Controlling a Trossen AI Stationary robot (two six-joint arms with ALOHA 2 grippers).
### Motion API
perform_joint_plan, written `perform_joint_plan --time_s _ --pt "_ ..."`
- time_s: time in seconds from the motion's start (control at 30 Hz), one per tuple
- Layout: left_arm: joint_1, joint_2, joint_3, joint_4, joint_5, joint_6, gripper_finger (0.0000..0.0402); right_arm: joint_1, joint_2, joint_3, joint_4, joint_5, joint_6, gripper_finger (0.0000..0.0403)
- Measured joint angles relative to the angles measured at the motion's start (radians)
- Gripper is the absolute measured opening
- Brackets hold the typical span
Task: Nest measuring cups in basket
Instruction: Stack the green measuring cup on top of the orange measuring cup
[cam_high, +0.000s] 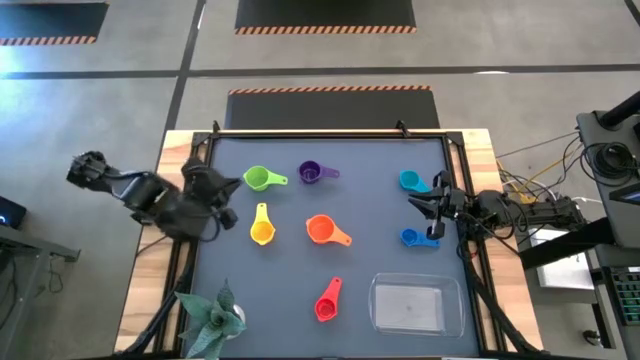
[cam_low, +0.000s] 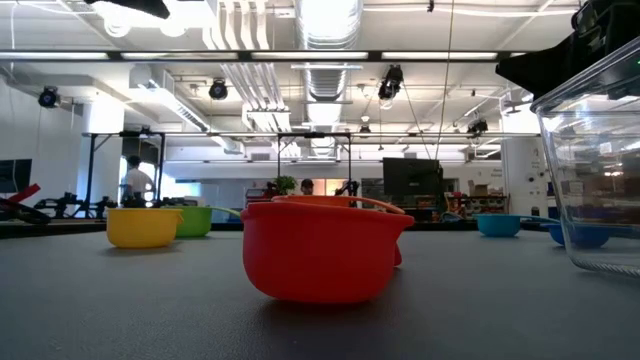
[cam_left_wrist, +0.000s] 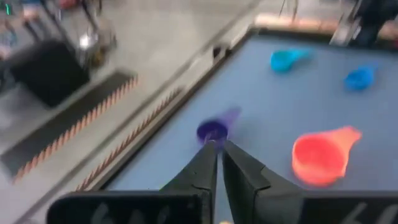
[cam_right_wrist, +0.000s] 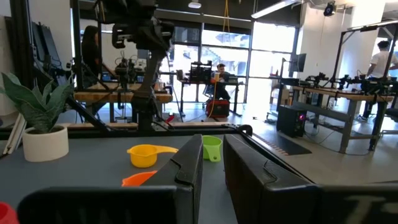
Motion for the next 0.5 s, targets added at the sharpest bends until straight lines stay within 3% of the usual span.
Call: perform_joint_plan --time_s 0.1,0.23,0.37,0.5 --pt "0.125 0.092 0.083 -0.090 0.126 -0.007 0.0045 0.000 0.000 0.000 0.000 0.000 0.000 0.0052" --pt "0.329 0.170 0.120 -0.083 0.306 0.116 0.0098 0.000 0.000 0.000 0.000 0.000 0.000 0.0052" --pt "0.548 0.227 0.089 0.040 0.524 0.286 0.0143 0.000 0.000 0.000 0.000 0.000 0.000 0.0052" --pt "0.714 0.288 0.016 0.179 0.685 0.393 0.0158 0.000 0.000 0.000 0.000 0.000 0.000 0.0052"
